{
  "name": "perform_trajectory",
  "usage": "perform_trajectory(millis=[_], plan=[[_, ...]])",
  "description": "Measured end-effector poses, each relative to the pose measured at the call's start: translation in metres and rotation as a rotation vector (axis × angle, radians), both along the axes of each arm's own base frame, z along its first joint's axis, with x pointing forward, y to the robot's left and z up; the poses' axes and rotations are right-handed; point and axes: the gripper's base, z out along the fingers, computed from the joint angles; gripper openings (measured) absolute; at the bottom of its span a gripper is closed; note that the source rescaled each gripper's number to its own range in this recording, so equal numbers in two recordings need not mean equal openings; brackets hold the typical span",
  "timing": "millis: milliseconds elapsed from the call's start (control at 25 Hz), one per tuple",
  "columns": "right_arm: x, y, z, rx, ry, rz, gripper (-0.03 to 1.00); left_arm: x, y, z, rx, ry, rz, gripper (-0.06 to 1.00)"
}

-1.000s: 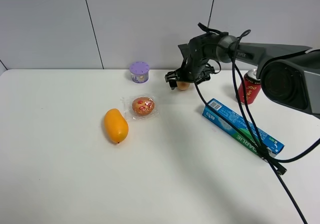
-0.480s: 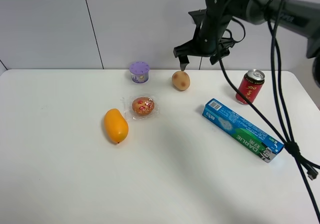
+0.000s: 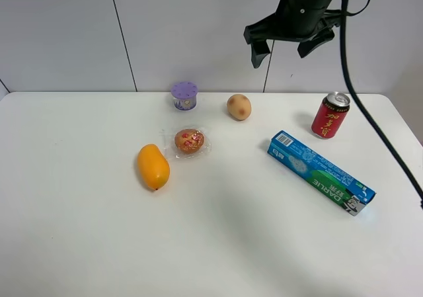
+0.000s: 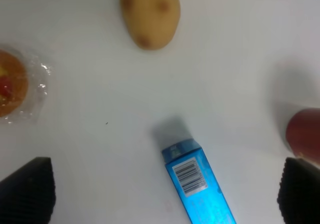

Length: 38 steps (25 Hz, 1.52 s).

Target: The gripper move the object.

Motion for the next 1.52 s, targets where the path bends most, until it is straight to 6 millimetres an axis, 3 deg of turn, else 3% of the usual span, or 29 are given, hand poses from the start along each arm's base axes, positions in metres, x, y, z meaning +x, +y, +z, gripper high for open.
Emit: perform_trajectory(millis=[240,480,640,840,1160,1520], plan=[[-0.032,-0.019,0.03,0.023,-0.046,-0.012,0.84,0.0,0.0,0.0,0.0,0.0,0.0,1.0],[-0.069,-0.077,0.042,0.012,-0.043,-0.13,0.84,0.0,0.0,0.0,0.0,0.0,0.0,1.0],[-0.108,-0.124,0.057,0.009,-0.092,-0.246,0.84,0.0,0.0,0.0,0.0,0.0,0.0,1.0],[-0.171,-0.16,0.07,0.007,-0.175,-0.359,0.84,0.0,0.0,0.0,0.0,0.0,0.0,1.0],[-0.245,-0.178,0.072,0.007,-0.284,-0.445,0.84,0.0,0.0,0.0,0.0,0.0,0.0,1.0],[-0.3,-0.175,0.023,0.055,-0.271,-0.471,0.84,0.0,0.0,0.0,0.0,0.0,0.0,1.0]])
